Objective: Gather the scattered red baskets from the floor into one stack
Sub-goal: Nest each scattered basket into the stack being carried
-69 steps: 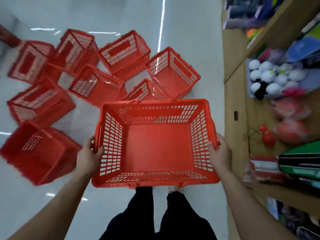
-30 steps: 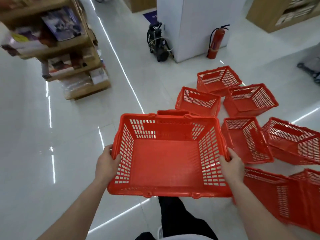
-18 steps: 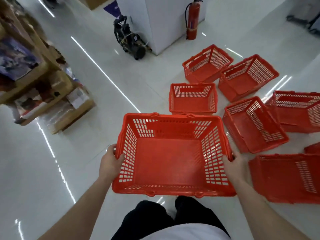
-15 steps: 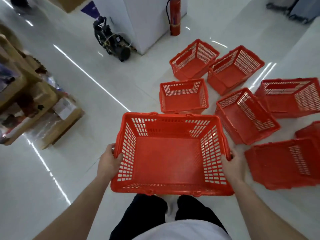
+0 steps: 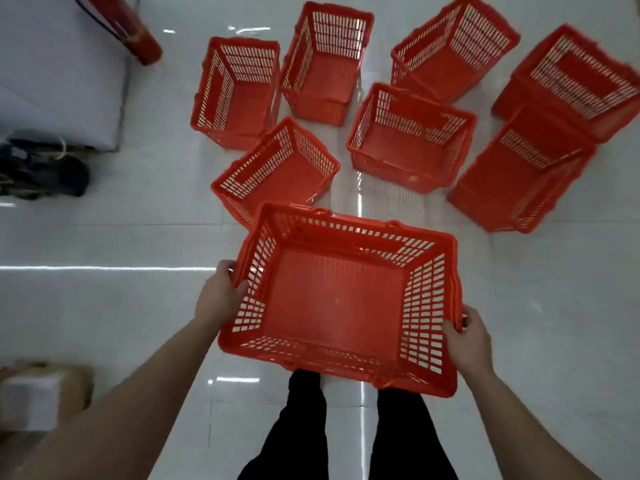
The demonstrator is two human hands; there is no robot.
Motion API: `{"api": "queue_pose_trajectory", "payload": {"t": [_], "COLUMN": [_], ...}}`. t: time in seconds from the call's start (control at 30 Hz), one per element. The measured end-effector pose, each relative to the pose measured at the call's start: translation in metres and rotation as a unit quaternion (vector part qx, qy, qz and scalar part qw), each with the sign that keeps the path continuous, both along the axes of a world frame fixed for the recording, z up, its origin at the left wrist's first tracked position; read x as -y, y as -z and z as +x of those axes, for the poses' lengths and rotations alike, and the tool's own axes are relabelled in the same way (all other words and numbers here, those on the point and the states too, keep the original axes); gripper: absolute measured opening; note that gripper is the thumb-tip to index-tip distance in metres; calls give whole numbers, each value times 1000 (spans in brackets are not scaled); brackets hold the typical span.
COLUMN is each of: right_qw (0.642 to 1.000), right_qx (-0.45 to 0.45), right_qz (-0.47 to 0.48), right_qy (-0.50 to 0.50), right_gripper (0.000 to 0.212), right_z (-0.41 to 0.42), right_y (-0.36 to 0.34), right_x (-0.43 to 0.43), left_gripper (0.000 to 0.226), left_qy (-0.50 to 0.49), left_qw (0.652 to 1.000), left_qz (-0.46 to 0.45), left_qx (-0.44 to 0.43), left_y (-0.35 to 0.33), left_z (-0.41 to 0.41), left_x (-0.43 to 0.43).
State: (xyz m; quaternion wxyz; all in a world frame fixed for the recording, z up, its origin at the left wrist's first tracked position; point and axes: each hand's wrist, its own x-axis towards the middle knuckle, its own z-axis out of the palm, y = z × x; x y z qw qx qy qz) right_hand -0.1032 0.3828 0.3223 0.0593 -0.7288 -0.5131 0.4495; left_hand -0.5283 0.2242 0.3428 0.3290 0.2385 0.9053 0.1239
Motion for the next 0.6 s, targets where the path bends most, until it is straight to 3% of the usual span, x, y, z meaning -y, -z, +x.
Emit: {"api": "queue_pose_trajectory", "payload": {"t": [0.4,0.6], "right_qw": [994,993], "right_qx": [27,9], "right_qz": [-20,-84], "right_qy": [102,86], "right_gripper": [43,53], "right_z": [-48,-53], "right_y": [150,214], "right_x": [75,96], "left_gripper": [43,70], "left_qy": [73,104], "left_qw": [997,991], "left_qz": [10,-43], "left_qx": [15,75], "left_y": [163,230], "left_z": [-65,-63], "left_x": [-41,-23]}}
